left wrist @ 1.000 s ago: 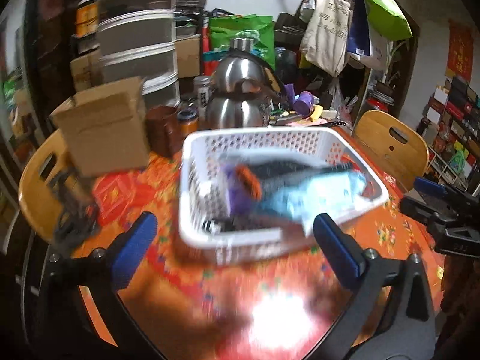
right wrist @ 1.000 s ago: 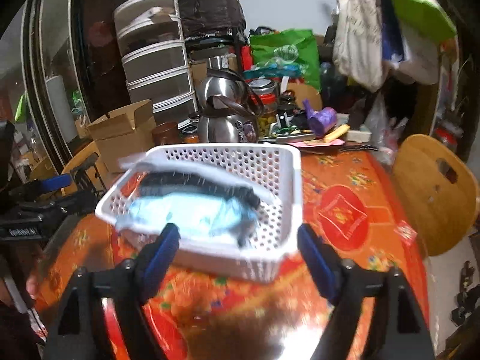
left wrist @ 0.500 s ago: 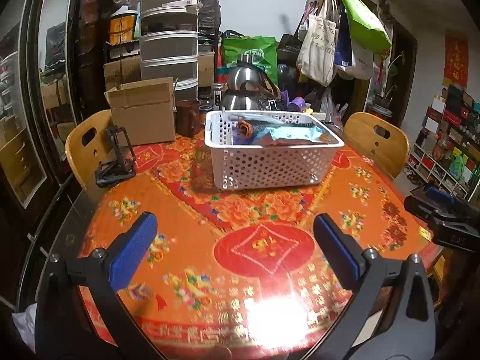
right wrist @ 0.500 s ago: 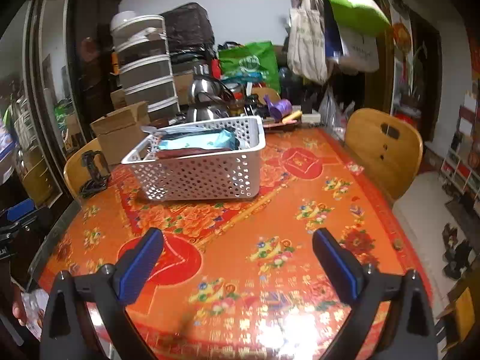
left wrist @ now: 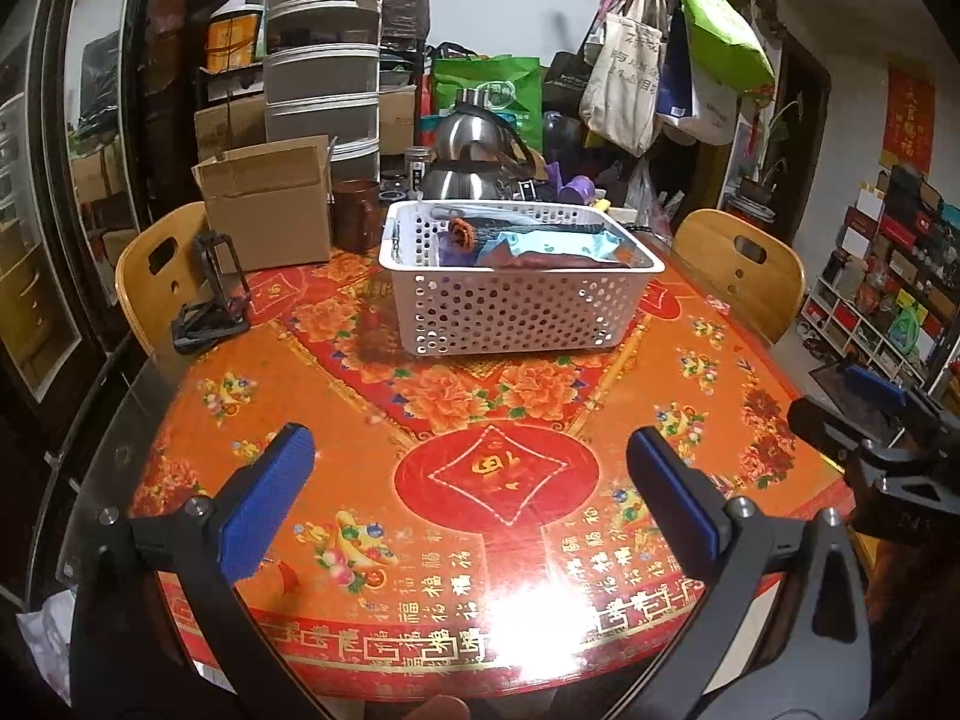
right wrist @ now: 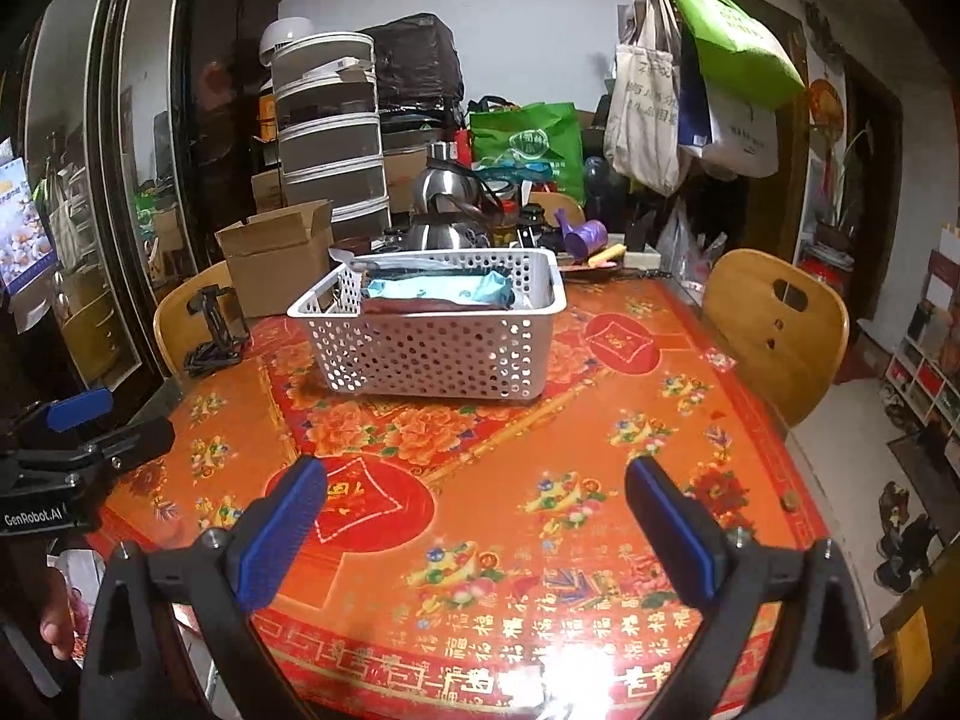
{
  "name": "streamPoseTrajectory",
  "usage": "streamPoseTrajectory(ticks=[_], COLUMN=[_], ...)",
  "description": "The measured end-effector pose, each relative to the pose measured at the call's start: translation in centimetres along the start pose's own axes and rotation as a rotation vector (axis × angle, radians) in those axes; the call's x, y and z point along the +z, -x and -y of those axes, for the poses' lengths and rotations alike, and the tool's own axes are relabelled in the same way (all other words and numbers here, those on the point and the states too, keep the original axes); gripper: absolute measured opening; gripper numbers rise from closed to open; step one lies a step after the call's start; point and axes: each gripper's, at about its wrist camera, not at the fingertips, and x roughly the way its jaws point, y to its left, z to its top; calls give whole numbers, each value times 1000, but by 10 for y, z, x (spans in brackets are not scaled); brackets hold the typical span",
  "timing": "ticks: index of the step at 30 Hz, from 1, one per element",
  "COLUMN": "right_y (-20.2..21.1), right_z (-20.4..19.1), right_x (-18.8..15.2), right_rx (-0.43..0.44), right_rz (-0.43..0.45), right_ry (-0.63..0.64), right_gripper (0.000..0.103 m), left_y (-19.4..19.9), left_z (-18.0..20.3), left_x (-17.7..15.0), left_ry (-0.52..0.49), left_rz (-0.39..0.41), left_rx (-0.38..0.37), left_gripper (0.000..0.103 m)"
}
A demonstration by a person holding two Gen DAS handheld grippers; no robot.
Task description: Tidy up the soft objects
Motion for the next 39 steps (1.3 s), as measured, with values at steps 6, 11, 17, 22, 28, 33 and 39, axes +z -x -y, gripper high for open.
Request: streamPoseTrajectory(ticks=[6, 11, 17, 22, 28, 33, 39], right_y=[-5, -8, -9, -9, -9, -9, -9], right_z=[4, 7, 6, 7, 7, 7, 7], right_x=[-2, -3, -3, -3, -3, -3, -3], right_rx=[-1, -1, -3, -6, -6, -4, -7], right_rz=[-17, -22, -26, -25, -25, -26, -26], right_ry=[-15, -23, -25, -25, -24, -26, -22], right_gripper=[99, 99, 99, 99, 99, 99, 99], left_y=[-5, -7, -10, -12, -10, -8, -6], left_z=[-5, -7, -8, -9, -11, -9, -9], left_x=[2, 1, 0, -2, -3, -3, -4], left_ry=[12, 10, 8, 6, 15, 10, 10], left_rz=[-3, -12, -17, -23, -21, -18, -21], left_rx=[3, 4, 7, 8, 5, 6, 10], left_gripper=[103, 103, 103, 103, 103, 103, 103])
